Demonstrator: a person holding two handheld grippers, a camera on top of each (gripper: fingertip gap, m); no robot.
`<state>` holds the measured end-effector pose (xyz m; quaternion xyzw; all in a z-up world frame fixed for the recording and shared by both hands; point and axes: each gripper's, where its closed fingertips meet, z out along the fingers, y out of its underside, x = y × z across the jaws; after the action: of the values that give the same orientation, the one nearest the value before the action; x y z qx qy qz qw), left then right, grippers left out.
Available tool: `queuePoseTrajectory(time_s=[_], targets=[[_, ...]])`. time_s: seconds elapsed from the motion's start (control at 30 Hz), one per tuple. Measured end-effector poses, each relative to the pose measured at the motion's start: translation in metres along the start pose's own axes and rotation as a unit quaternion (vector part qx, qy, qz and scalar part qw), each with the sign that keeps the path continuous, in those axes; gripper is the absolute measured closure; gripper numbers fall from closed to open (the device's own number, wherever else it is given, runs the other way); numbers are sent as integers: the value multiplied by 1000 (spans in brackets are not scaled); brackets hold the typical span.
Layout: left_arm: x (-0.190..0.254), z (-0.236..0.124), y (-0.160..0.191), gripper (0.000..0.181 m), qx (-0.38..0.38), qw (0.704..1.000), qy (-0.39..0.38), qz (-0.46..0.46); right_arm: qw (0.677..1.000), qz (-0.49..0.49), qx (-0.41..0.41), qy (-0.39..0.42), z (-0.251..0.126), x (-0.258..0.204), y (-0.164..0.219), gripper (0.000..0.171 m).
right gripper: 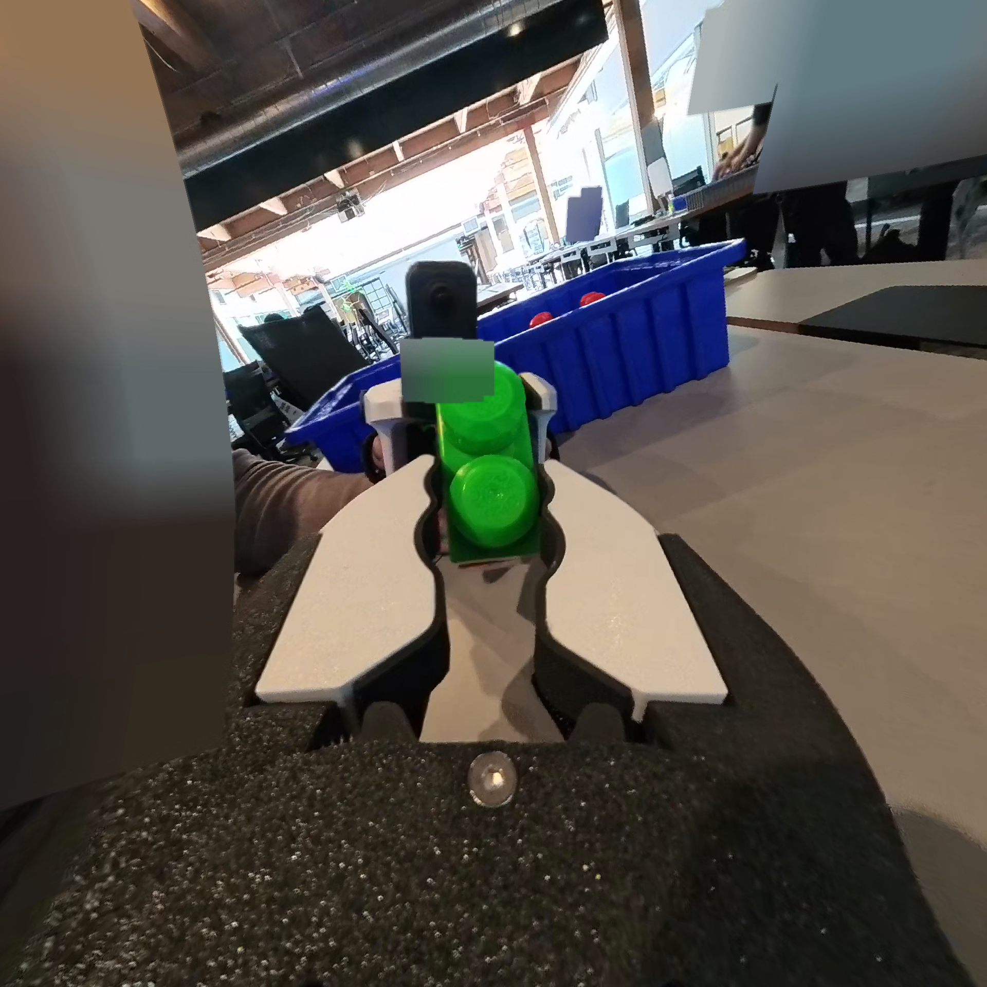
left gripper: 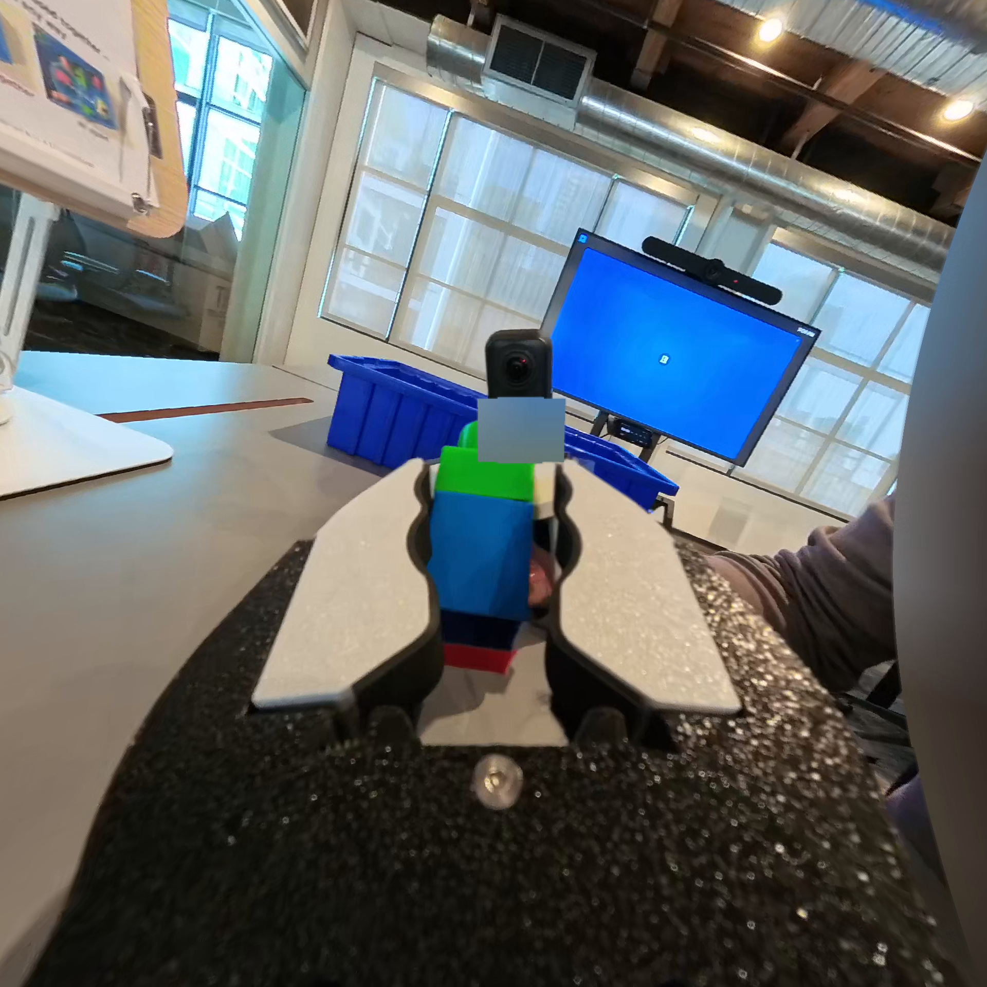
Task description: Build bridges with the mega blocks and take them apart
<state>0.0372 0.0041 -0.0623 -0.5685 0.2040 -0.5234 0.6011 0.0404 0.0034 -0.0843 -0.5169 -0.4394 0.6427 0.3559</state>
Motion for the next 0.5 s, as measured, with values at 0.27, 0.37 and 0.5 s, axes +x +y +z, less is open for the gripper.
queuePoseTrajectory(time_s=[0.27,0.37,0.5], targets=[[-2,-1,-2,130,7,1000,-3,-9,999,-2,48,7,-9,4,-13,139],[-3,0,-1,129,5,1000,-5,-10,998,-5,58,6,-11,4,-16,139],[-4,0,0,127,2,1000,-8,-15,996,3,84,2,-16,4,-22,139]])
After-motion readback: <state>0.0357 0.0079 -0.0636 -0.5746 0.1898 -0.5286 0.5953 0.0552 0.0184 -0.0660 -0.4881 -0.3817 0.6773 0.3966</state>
